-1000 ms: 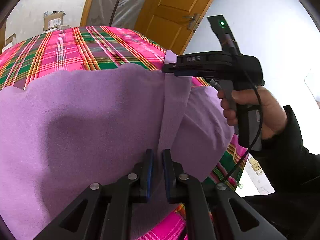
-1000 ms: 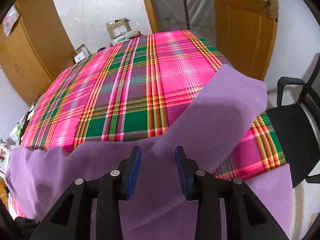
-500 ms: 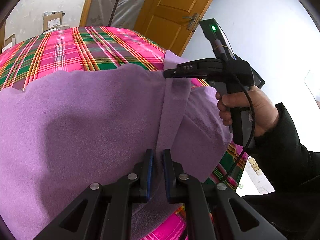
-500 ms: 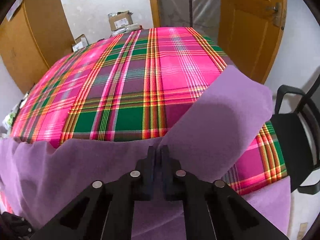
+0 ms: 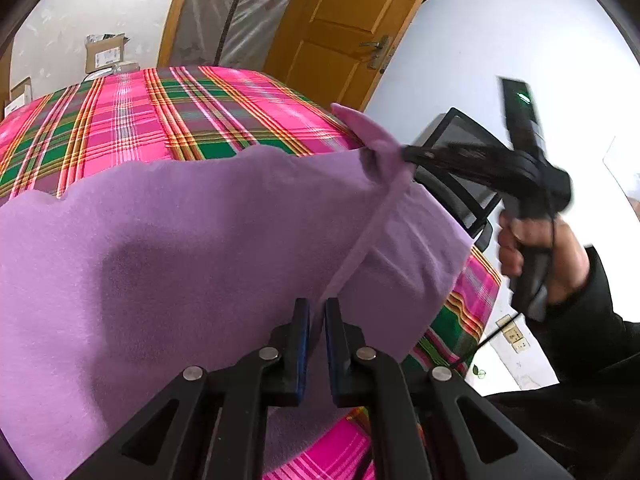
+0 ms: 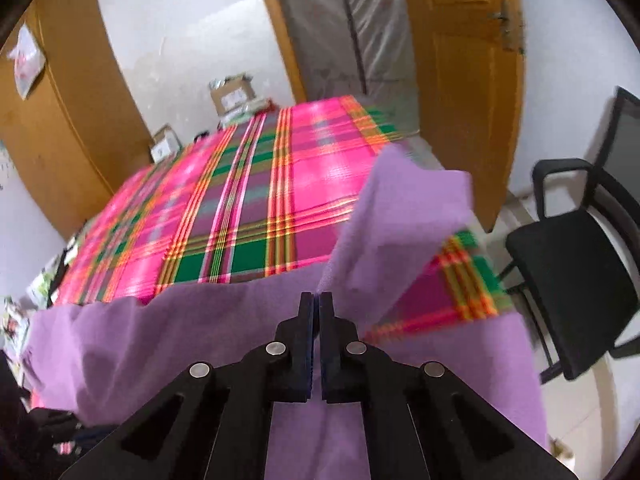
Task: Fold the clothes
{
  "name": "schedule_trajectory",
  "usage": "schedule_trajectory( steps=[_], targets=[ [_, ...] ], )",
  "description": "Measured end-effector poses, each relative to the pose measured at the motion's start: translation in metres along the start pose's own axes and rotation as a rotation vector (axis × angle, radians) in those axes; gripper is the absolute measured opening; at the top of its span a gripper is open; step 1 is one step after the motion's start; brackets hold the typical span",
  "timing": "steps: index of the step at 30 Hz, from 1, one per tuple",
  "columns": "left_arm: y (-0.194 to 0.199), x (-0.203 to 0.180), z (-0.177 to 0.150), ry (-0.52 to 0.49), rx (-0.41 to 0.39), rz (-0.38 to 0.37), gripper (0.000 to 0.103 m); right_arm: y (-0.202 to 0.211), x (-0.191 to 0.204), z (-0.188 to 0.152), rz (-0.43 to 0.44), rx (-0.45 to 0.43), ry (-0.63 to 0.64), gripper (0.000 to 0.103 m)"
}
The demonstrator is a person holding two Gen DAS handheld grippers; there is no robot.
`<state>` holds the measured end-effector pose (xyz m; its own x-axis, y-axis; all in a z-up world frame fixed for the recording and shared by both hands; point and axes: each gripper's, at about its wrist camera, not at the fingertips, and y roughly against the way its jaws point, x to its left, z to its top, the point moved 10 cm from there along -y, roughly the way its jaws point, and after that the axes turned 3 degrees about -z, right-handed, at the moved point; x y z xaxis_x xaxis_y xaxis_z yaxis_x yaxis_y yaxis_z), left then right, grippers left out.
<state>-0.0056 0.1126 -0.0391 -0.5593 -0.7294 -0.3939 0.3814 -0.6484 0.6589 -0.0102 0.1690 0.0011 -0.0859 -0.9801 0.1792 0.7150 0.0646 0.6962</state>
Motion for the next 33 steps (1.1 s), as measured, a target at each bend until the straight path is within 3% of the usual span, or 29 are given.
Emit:
schedule_trajectory(
  steps=[2, 9, 10, 12, 14, 18, 22, 26, 28, 29, 33],
  targets=[
    [0.001, -0.003, -0.002, -0.021, 0.005, -0.007, 0.008, 0.017, -0.01, -0.012, -0.018, -0.016, -0.015, 0.002],
    [-0.001, -0.005, -0.009, -0.043, 0.032, 0.002, 0.009, 0.009, -0.045, -0.061, -0.048, 0.107, -0.103, 0.009],
    [0.0, -0.006, -0.009, -0.046, 0.03, 0.005, 0.009, 0.01, -0.047, -0.058, -0.053, 0.1, -0.104, 0.011],
    [0.001, -0.009, -0.007, -0.052, 0.025, 0.009, 0.01, 0.013, -0.049, -0.047, -0.067, 0.069, -0.09, 0.029],
    [-0.002, -0.012, -0.006, -0.059, 0.025, 0.017, 0.015, 0.014, -0.043, -0.034, -0.083, 0.036, -0.044, 0.033],
    [-0.012, -0.018, -0.008, -0.081, 0.051, 0.028, 0.018, -0.001, -0.024, -0.022, -0.096, 0.05, 0.063, 0.038],
    [-0.018, -0.022, -0.009, -0.107, 0.064, 0.042, 0.028, -0.023, -0.023, -0.02, -0.127, 0.077, 0.119, 0.038],
    [-0.024, -0.024, -0.009, -0.127, 0.069, 0.055, 0.032, -0.04, -0.025, -0.022, -0.148, 0.1, 0.155, 0.037],
    [-0.026, -0.026, -0.01, -0.147, 0.07, 0.059, 0.034, -0.042, -0.029, -0.02, -0.148, 0.096, 0.152, 0.027],
    [-0.027, -0.027, -0.01, -0.156, 0.072, 0.063, 0.035, -0.043, -0.03, -0.019, -0.148, 0.094, 0.148, 0.01],
    [-0.03, -0.029, -0.01, -0.195, 0.076, 0.085, 0.035, -0.041, -0.037, -0.012, -0.126, 0.077, 0.108, 0.005]
  ],
)
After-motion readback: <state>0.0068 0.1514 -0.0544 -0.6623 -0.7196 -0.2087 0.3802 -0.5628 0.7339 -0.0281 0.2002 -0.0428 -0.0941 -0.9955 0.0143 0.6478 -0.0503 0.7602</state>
